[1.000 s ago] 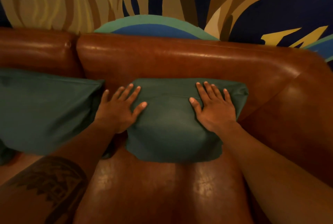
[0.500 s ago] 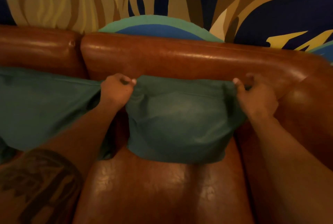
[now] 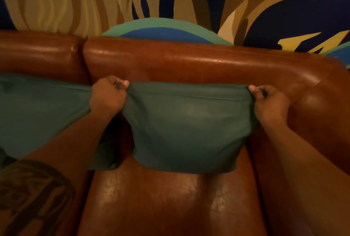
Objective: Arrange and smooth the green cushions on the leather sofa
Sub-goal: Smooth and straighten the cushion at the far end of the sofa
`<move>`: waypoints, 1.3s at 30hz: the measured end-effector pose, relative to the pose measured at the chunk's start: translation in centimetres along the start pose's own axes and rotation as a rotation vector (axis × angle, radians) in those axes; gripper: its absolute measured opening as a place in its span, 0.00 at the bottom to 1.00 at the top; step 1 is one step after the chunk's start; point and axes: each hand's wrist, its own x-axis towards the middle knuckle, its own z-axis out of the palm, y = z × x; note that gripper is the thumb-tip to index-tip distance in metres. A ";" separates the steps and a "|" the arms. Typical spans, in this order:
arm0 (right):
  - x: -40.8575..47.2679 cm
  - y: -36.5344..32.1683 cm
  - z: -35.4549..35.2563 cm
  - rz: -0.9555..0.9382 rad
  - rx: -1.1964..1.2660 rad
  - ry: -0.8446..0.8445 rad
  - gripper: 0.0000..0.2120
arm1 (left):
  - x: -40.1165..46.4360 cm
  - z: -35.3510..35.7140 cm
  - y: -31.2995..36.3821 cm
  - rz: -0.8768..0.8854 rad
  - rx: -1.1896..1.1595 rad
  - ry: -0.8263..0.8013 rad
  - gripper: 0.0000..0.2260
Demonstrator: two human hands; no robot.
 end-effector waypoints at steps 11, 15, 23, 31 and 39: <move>-1.2 -1.0 0.5 -0.054 -0.366 0.103 0.21 | -1.0 0.4 0.7 -0.002 0.104 0.003 0.09; -1.6 -1.5 0.9 -0.036 -0.364 0.094 0.19 | -1.1 0.1 0.5 0.007 0.126 0.006 0.06; -1.5 -1.5 0.8 -0.047 -0.372 0.107 0.24 | -1.4 0.4 0.1 0.009 0.177 0.020 0.07; -3.1 -3.9 2.0 -0.179 -0.481 0.163 0.17 | -2.5 1.4 3.1 0.232 0.278 0.164 0.18; -8.1 -9.4 9.8 -0.639 -0.416 -0.432 0.40 | -6.0 7.0 7.2 0.640 0.592 -0.293 0.34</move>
